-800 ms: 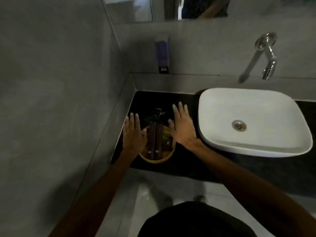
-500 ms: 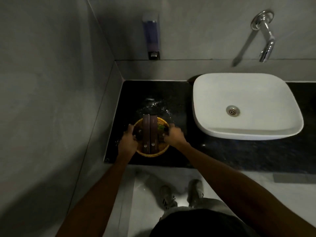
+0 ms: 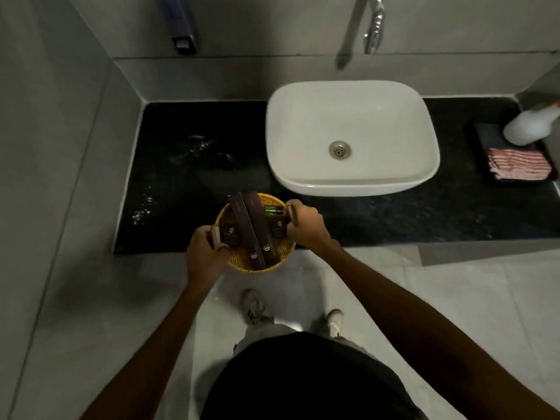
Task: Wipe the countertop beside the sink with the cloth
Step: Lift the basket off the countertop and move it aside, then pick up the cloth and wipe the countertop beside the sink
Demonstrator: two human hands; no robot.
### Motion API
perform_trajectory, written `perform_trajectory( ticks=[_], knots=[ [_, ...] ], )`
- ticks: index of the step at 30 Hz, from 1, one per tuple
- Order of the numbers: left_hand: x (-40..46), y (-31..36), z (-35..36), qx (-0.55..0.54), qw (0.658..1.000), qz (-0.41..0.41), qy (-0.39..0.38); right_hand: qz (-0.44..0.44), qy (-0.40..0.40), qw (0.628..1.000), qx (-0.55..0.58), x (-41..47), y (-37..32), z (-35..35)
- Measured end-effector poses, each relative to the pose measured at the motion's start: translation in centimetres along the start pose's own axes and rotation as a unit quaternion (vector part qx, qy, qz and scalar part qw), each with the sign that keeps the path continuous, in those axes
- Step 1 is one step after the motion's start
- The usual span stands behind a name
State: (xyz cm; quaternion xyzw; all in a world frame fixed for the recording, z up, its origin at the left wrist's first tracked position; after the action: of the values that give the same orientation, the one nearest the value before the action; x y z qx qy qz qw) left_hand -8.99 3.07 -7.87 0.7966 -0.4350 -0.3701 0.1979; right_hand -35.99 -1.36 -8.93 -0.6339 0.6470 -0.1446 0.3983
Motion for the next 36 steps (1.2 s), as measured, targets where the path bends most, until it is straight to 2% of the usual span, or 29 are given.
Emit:
perform_trajectory(
  ticks=[7, 12, 15, 17, 18, 20, 21, 24, 27, 30, 32, 36],
  knots=[
    [-7.3, 6.0, 13.4, -0.006, 0.996, 0.020, -0.085, 0.058, 0.063, 0.996, -0.035, -7.4, 13.0, -8.8],
    [-8.5, 9.7, 19.0, -0.002, 0.993, 0.038, -0.115, 0.107, 0.094, 0.989, -0.045, -8.7, 17.3, -12.8],
    [-7.8, 10.9, 20.4, 0.027, 0.993, 0.052, -0.102, 0.111, 0.094, 0.989, -0.040, -8.2, 17.9, -13.5],
    [-7.6, 11.0, 21.0, 0.083, 0.991, 0.063, -0.080, 0.116, 0.099, 0.988, -0.026, -8.1, 18.4, -13.5],
    [-7.8, 11.5, 21.1, 0.124, 0.986, 0.094, -0.053, 0.122, 0.112, 0.986, -0.008, -8.4, 18.8, -13.9],
    [-8.8, 13.6, 21.2, 0.180, 0.965, 0.193, -0.004, 0.132, 0.153, 0.979, 0.006, -9.1, 19.8, -15.5],
    [-9.3, 15.0, 21.8, 0.185, 0.953, 0.241, -0.003, 0.136, 0.177, 0.975, -0.008, -9.3, 20.6, -16.8],
    [-11.4, 20.1, 24.7, 0.205, 0.903, 0.375, -0.037, 0.160, 0.235, 0.957, -0.057, -10.1, 24.1, -21.7],
    [-13.3, 25.9, 28.9, 0.235, 0.849, 0.469, -0.061, 0.198, 0.270, 0.938, -0.085, -10.3, 28.5, -27.6],
    [-14.9, 31.0, 33.9, 0.273, 0.802, 0.527, -0.070, 0.211, 0.271, 0.934, -0.096, -9.6, 33.1, -32.7],
    [-15.3, 34.4, 38.0, 0.310, 0.781, 0.536, -0.080, 0.210, 0.266, 0.935, -0.103, -8.5, 36.4, -36.1],
    [-14.8, 39.9, 45.1, 0.373, 0.777, 0.492, -0.117, 0.197, 0.228, 0.947, -0.108, -5.8, 42.2, -42.5]
  ],
)
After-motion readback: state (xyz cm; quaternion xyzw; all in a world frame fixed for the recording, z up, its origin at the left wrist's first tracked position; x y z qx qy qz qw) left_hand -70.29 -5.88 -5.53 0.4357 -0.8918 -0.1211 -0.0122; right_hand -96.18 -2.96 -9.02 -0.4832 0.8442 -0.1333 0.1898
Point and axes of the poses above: each hand's wrist, its own x-axis towards the middle knuckle, its own z-axis out of the palm, y = z × x, the point moved 10 cm from there along x, towards the middle knuckle, and after that the axes turned 11 degrees about -z, right-handed, at the moved point
